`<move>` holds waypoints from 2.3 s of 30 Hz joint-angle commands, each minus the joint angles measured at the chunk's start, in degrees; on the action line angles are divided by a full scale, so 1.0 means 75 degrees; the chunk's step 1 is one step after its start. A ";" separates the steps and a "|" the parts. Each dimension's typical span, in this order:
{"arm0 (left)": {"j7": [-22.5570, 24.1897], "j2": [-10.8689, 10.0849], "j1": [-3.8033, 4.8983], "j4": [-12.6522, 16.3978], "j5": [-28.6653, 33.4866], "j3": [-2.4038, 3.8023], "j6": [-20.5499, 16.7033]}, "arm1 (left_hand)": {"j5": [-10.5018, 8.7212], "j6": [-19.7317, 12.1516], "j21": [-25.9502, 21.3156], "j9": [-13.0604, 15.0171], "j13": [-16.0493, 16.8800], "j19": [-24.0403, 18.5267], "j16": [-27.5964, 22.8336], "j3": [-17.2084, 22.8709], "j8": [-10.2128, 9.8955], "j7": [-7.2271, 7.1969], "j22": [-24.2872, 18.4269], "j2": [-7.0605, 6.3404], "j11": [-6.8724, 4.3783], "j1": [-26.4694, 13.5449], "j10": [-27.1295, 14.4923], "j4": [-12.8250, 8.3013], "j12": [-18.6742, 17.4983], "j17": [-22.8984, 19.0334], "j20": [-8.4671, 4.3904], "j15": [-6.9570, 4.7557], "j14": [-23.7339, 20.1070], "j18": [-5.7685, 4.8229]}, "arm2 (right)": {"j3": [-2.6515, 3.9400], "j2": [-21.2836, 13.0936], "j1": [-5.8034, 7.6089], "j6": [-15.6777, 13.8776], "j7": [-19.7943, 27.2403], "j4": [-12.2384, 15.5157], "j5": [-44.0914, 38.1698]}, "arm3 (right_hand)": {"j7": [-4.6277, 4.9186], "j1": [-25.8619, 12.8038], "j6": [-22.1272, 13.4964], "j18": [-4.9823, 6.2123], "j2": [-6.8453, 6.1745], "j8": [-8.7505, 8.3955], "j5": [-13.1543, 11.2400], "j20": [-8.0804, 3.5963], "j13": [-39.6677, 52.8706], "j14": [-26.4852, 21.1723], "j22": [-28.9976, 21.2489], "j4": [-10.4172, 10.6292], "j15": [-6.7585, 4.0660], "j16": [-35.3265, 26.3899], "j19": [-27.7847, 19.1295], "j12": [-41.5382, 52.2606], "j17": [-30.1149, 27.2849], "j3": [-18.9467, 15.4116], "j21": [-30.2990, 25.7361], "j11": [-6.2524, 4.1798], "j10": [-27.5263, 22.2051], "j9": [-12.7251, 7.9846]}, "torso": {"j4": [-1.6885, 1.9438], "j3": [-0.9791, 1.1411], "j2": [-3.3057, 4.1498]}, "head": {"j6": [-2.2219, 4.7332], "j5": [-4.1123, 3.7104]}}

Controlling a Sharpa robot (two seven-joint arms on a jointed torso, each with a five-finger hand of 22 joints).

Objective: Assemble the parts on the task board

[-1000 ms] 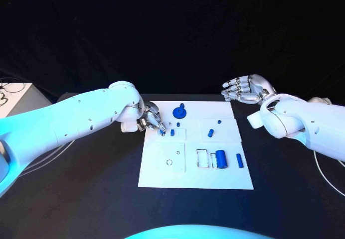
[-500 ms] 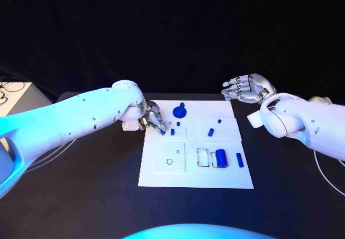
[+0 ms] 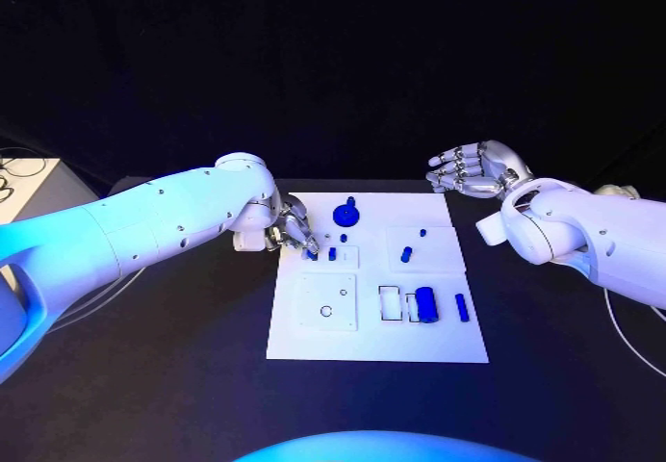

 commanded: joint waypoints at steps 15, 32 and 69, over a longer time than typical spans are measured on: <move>0.0022 0.0052 -0.0030 -0.0004 -0.0055 -0.0014 0.0402 | 0.0065 0.0066 0.0047 0.0014 0.0025 0.0033 0.0039 0.1827 -0.0008 -0.0006 0.0037 0.0085 -0.0037 0.0004 0.0119 -0.1893 0.0061 0.1761 -0.0037 -0.0035 0.0718 -0.0018 | 0.0004 0.0006 -0.0001 0.0077 0.0062 0.0005 -0.0012 | 0.0268 -0.0066 0.0047 0.0056 -0.0004 -0.0040 0.0041 0.0011 -0.0010 0.0055 -0.0009 0.0004 0.0000 -0.0024 0.0009 -0.0033 -0.0006 0.0020 -0.0002 0.0031 0.0032 -0.0007 | 0.0009 0.0000 -0.0001 | -0.0013 -0.0016; -0.0098 0.0303 -0.0032 -0.0249 -0.0096 -0.0043 0.0108 | 0.0085 0.0077 0.0028 0.0019 0.0055 0.0016 0.0031 0.1814 -0.0007 -0.0004 0.0006 0.0095 -0.0038 -0.0011 0.0145 -0.1890 0.0081 0.1747 -0.0039 -0.0037 0.0714 -0.0010 | 0.0004 0.0007 -0.0001 0.0074 0.0064 0.0027 -0.0013 | 0.0268 -0.0066 0.0047 0.0056 -0.0004 -0.0040 0.0041 0.0011 -0.0010 0.0055 -0.0009 0.0004 0.0000 -0.0024 0.0009 -0.0033 -0.0006 0.0020 -0.0002 0.0031 0.0032 -0.0007 | 0.0000 0.0003 0.0003 | -0.0019 -0.0023; -0.0156 0.0163 -0.0037 -0.0166 -0.0109 -0.0100 -0.0422 | -0.2007 0.0045 -0.0260 0.0070 0.0030 0.0007 -0.0008 -0.1729 -0.0168 -0.0095 -0.0197 -0.0103 -0.0076 -0.0416 0.0158 0.0093 0.0087 0.1681 -0.0048 -0.0050 0.0693 0.0007 | 0.0004 0.0015 -0.0015 0.0101 0.0072 0.0019 -0.0011 | 0.0272 -0.0081 0.0049 0.0055 -0.0002 -0.0052 0.0041 0.0013 -0.0011 0.0056 -0.0010 0.0000 0.0004 -0.0030 0.0002 -0.0041 -0.0043 0.0015 -0.0004 0.0034 0.0028 -0.0018 | 0.0005 -0.0011 -0.0005 | -0.0067 -0.0061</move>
